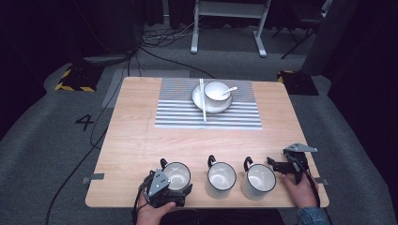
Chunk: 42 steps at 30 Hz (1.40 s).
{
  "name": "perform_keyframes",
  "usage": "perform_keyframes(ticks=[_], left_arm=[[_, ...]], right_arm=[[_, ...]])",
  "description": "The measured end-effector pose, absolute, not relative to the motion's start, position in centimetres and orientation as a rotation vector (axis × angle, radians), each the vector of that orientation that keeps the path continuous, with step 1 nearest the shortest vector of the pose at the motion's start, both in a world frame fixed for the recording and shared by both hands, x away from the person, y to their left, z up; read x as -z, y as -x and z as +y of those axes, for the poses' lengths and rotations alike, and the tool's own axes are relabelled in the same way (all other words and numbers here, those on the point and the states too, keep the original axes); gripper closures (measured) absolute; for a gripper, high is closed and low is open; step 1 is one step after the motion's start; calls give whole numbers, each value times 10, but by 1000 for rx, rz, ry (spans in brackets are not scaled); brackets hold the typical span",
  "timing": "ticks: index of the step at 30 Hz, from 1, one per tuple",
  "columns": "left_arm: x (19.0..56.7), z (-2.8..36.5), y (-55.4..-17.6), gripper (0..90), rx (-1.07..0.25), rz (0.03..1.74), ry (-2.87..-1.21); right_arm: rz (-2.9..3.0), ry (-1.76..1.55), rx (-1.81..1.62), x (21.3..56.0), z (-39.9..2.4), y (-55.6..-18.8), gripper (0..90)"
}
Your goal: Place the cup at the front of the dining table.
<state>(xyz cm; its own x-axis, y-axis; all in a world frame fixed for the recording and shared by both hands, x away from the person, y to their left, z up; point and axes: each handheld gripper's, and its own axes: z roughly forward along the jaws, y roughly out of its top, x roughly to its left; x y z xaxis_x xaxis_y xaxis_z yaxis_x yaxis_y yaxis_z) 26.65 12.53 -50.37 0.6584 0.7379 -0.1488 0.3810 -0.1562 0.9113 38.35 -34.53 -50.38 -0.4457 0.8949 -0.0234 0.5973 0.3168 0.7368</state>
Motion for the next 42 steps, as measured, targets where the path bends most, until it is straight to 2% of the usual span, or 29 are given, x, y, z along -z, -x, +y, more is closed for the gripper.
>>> perform_keyframes(ticks=[9, 14, 19, 42], left_arm=[[492, 130, -266, 8, -387, 879, -1792], [473, 136, -266, 7, -399, 832, -1807], [456, 140, -271, 7, -351, 814, -1802], [390, 154, -331, 7, -372, 795, -1785]], right_arm=[[2157, -1321, -930, 504, -345, -383, 146], [2158, -1321, -930, 504, -345, -383, 146], [2158, -1321, -930, 504, -345, -383, 146], [2158, -1322, -930, 504, -345, -383, 145]])
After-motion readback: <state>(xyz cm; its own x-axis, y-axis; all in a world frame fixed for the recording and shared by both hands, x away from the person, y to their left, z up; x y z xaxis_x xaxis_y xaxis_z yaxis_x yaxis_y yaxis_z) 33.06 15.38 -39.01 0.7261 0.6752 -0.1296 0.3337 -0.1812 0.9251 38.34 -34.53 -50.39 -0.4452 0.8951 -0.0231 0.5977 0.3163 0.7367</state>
